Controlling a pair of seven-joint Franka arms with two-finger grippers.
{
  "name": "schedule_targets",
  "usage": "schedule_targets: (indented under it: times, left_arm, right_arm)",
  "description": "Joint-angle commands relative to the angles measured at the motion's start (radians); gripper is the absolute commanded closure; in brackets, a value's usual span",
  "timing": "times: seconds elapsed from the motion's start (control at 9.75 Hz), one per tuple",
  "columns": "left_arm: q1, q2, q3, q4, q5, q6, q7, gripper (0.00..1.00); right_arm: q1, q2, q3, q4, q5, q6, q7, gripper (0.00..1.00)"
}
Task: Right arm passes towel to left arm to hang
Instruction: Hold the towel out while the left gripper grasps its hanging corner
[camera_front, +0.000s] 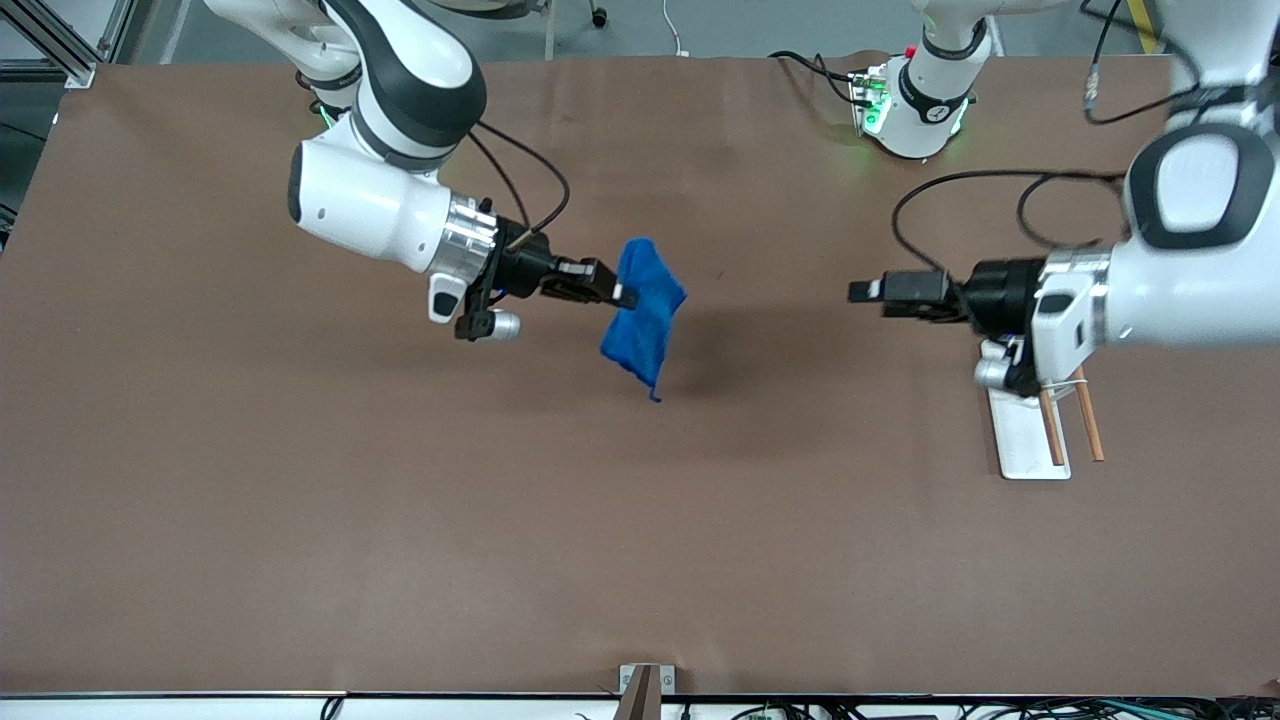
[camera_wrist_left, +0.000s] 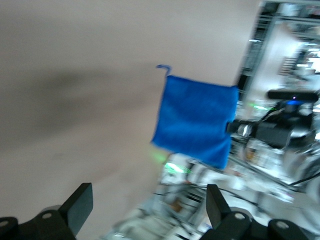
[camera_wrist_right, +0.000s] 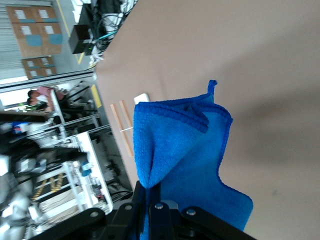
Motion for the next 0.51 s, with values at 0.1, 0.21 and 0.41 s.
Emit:
schedule_targets:
  times: [0.1,0.21,0.41]
  left_arm:
    - [-0.003,0.158,-0.006,-0.029,-0.277,-0.013,0.109,0.0]
    - [-0.009,0.211,-0.015,-0.04,-0.37,-0.051,0.174,0.0]
    - [-0.004,0.282,-0.049,-0.079,-0.487,-0.114,0.297,0.0]
  right_arm:
    - [0.023,0.011,0.064,0.063,0.172,0.095,0.005,1.0]
    - [0.043,0.011,0.065,0.073,0.203,0.126,0.0,1.0]
    - [0.054,0.011,0.065,0.073,0.203,0.133,-0.006,1.0]
